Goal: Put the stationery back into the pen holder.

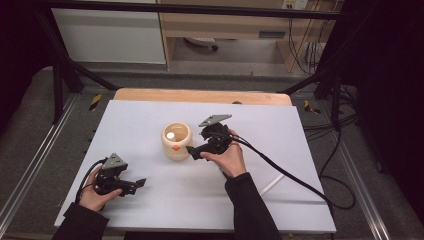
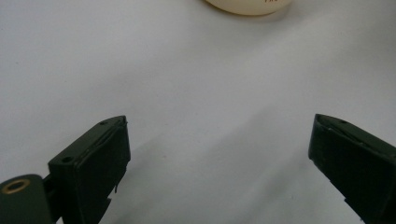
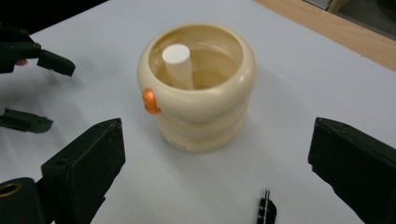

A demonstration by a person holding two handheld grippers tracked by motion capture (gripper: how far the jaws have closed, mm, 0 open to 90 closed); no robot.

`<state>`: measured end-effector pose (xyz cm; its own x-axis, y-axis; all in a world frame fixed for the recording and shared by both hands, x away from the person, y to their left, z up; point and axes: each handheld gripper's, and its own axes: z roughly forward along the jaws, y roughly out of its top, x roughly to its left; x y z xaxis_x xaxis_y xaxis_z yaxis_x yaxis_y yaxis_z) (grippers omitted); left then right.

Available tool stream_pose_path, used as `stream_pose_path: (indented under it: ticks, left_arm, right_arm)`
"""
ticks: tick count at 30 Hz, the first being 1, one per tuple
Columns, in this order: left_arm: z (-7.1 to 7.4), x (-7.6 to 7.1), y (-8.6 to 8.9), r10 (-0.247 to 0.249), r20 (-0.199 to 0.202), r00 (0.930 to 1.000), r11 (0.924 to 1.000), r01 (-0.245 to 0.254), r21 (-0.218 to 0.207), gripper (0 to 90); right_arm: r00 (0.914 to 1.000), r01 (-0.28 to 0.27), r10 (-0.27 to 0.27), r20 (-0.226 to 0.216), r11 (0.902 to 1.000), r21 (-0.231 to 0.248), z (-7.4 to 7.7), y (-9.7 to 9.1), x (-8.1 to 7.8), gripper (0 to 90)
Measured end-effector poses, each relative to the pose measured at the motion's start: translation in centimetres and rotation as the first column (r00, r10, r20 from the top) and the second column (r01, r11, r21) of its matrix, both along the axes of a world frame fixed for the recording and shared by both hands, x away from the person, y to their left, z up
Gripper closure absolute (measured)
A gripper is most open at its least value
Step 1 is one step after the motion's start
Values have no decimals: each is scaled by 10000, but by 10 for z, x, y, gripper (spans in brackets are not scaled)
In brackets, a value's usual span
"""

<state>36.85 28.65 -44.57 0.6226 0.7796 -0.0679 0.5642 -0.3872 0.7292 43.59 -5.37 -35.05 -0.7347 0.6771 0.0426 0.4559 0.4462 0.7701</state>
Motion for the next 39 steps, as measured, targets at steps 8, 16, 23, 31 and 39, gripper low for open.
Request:
stream_pose_path:
  ticks: [8,16,23,31,39]
  left_arm:
    - [0,0,0,72,-6,10000,10000,-72,24,42]
    - [0,0,-1,107,8,9999,9999,-107,55,28]
    - [1,0,-1,75,-23,10000,9999,-75,68,27]
    - [1,-1,-3,-8,-20,10000,10000,8,57,24]
    - [0,-1,-3,-38,-75,10000,10000,38,34,23]
  right_arm:
    - [9990,272,-289,-338,9984,-494,-11,-26,-9,48]
    - [9975,478,-517,-477,9957,-791,-20,-46,-14,52]
    - [9950,630,-695,-717,9940,-889,-28,-65,-21,70]
    - [9901,585,-713,-1206,9926,-1063,-41,-78,-24,93]
    - [9871,367,-568,-1500,9904,-1334,-49,-77,-28,122]
